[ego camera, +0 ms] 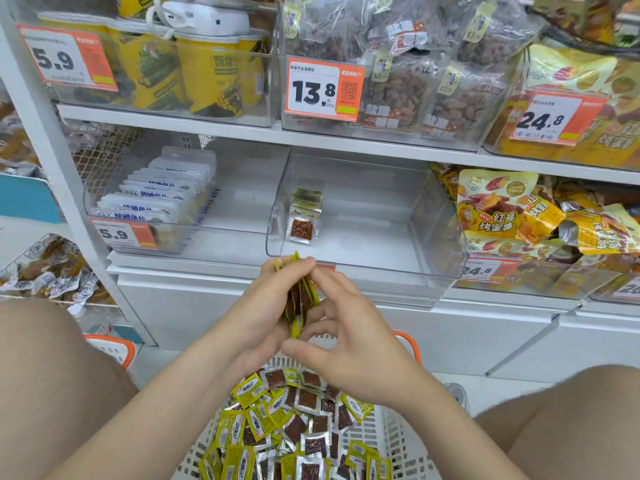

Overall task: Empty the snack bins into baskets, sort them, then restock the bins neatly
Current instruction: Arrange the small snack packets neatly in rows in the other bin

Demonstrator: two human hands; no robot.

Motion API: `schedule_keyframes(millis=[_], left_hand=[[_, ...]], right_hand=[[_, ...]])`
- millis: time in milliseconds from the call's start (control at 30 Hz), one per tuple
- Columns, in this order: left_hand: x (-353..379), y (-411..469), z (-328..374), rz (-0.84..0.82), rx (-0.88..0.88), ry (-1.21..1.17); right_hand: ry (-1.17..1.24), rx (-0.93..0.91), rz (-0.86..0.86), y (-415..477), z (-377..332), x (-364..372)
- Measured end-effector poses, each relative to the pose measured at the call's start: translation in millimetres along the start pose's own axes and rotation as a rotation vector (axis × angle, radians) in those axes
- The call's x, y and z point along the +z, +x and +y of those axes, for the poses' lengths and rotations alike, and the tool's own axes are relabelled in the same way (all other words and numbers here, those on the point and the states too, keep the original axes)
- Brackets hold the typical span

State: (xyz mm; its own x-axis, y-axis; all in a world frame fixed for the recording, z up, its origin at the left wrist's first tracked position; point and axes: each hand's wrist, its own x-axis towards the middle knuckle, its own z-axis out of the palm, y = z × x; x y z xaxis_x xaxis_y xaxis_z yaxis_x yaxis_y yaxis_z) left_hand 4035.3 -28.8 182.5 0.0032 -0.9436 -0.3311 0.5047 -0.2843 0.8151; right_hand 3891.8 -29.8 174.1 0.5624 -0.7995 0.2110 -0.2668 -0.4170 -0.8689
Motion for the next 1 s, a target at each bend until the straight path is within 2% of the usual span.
schedule_keyframes(millis=[100,200,300,400,500,633,700,800,900,1000], left_hand=[[-5,-1,0,-0.113,-0.063,0.009],[-8,-3,-2,-0.181,-0.086,0.030],[-12,-4,-3,-0.224,-0.122,0.022],[-12,-8,-4,-0.359,-0.172,0.085],[-11,-9,-2,-0.450,-0.223,0.165],[-11,-4,-1,-0.449,-0.270,0.170],[-12,-1,3,-0.448,-0.272,0.185],[-15,1,20,-0.467,-0.252,0.361],[-13,4,40,-0.518,-0.232,0.541],[-4,12,61,-0.461,-0.154,0.608]], right_hand=[[-0.132,0.037,0.120,4,5,-10],[-0.364,-0.044,0.235,6,9,-16],[-0.258,0.022,0.135,4,11,-21],[-0.158,0.047,0.025,3,8,-21],[-0.275,-0.013,0.023,5,7,-20],[-0.339,-0.061,0.022,6,2,-19],[-0.294,-0.056,-0.134,5,-2,-26],[-0.179,-0.043,-0.338,3,-8,-48],[-0.193,-0.130,-0.266,16,-11,-59],[-0.289,-0.190,-0.160,40,-13,-61]])
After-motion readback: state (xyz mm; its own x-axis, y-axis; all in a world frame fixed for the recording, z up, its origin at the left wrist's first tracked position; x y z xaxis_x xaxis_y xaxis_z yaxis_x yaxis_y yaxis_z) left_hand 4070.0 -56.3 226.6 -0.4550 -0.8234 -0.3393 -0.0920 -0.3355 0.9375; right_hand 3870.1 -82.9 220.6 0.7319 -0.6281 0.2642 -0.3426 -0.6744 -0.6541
